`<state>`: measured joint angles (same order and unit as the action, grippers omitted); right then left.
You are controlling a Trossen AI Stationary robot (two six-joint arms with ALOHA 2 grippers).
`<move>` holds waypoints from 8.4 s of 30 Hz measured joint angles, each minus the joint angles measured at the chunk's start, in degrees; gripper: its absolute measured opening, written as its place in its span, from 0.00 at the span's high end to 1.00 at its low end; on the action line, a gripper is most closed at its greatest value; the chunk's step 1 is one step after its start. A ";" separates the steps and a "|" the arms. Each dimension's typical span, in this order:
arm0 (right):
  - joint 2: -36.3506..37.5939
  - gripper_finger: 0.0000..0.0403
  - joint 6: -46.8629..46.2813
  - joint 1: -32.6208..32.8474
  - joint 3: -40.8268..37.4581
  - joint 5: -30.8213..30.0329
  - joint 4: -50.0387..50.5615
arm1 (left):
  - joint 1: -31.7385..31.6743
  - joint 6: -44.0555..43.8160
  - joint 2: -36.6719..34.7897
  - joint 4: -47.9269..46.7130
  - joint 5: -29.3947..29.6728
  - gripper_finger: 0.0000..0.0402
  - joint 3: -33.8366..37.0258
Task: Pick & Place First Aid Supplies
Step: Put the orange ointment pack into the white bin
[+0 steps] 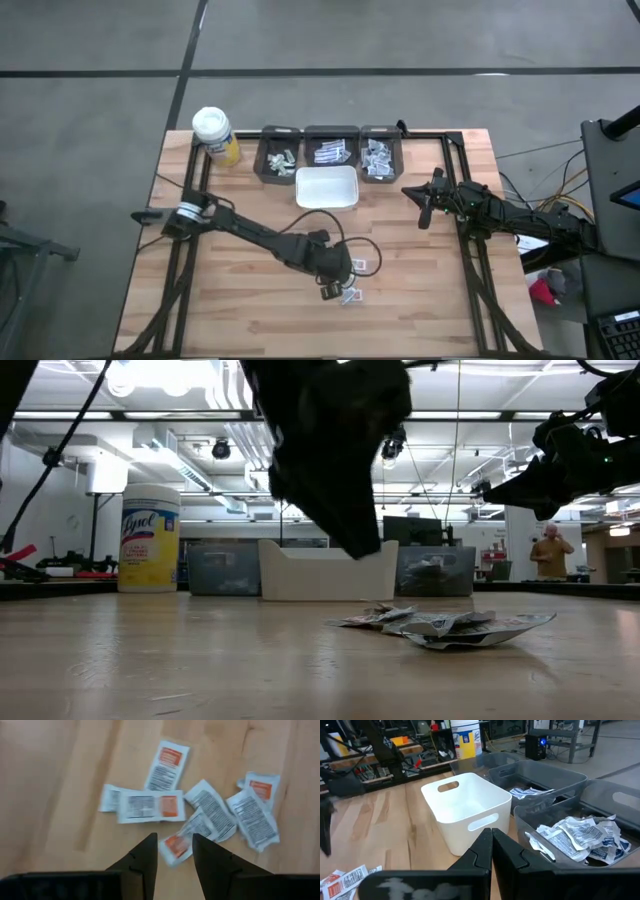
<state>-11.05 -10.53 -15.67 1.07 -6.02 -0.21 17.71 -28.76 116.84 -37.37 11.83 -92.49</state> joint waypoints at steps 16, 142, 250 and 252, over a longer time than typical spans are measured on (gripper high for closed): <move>0.00 0.98 -0.52 0.01 0.00 0.04 0.00 | -0.78 -22.42 7.57 -2.32 -5.45 0.70 -2.07; 0.00 0.98 -1.02 0.00 -0.01 0.04 0.00 | -3.84 -8.13 14.03 -8.10 3.20 0.74 -11.20; -0.42 0.98 0.25 -0.01 -0.01 0.02 0.00 | -5.46 -30.27 10.90 0.46 -2.22 0.90 1.11; -0.42 0.98 0.25 -0.01 0.00 0.02 0.00 | -5.23 -29.77 10.90 0.92 -1.65 0.96 1.77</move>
<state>-11.46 -10.28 -15.68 1.07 -6.00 -0.21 12.48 -58.52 127.74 -36.45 10.19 -90.72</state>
